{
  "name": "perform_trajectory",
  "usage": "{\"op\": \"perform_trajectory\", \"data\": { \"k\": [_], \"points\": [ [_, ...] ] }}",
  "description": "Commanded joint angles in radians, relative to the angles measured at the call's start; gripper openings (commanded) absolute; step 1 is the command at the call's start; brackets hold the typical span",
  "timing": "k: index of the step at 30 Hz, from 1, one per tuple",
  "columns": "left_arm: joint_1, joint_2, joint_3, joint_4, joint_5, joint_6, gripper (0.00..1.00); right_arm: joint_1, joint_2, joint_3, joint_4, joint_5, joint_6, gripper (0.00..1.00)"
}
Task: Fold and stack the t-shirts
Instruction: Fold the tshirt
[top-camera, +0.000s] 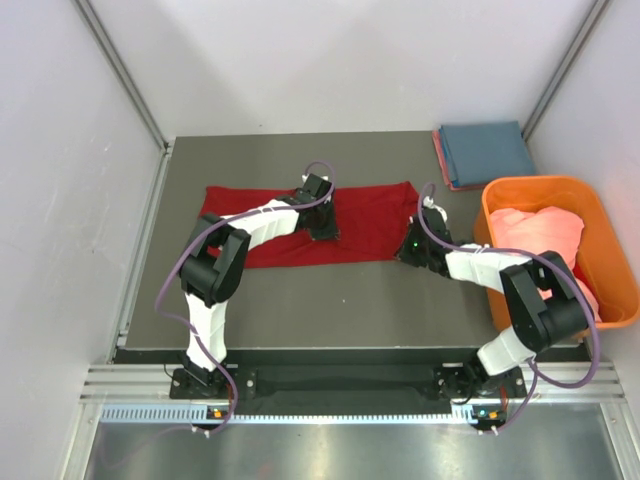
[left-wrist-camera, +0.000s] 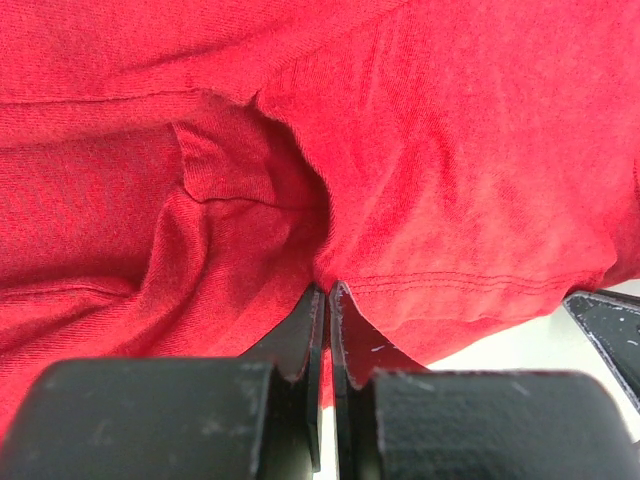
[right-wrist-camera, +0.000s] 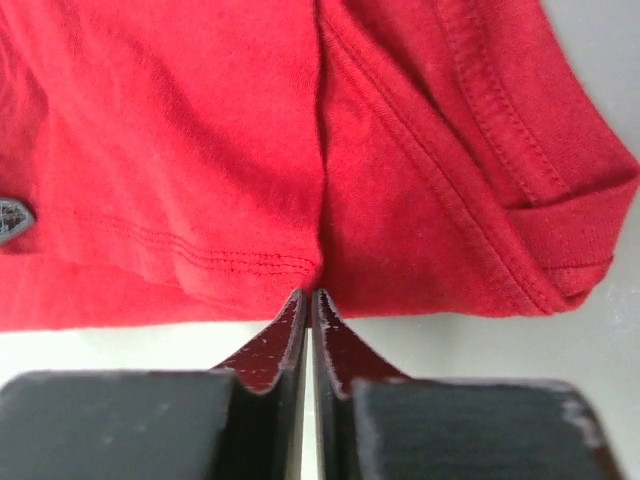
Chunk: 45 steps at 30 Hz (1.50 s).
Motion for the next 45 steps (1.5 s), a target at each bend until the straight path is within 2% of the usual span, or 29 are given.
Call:
{"op": "perform_trajectory", "data": {
  "k": [1,14,28,38,45],
  "points": [
    [0.0,0.003,0.026,-0.002,-0.007,0.019,0.0,0.013,-0.012,0.013,0.029,0.039,0.014,0.0],
    [0.0,0.002,0.053,-0.04,-0.03,0.027,0.0,0.024,-0.115,0.003,-0.026,0.084,0.022,0.0],
    [0.0,-0.001,0.041,-0.1,-0.018,-0.01,0.0,0.024,-0.121,-0.033,-0.009,0.081,0.013,0.0],
    [0.0,0.026,0.087,-0.134,0.016,-0.026,0.17,0.024,-0.084,0.026,-0.014,0.03,-0.019,0.0],
    [0.012,0.038,0.134,-0.162,0.02,-0.024,0.15,0.024,-0.066,0.091,-0.052,0.033,-0.046,0.0]
  ]
}}
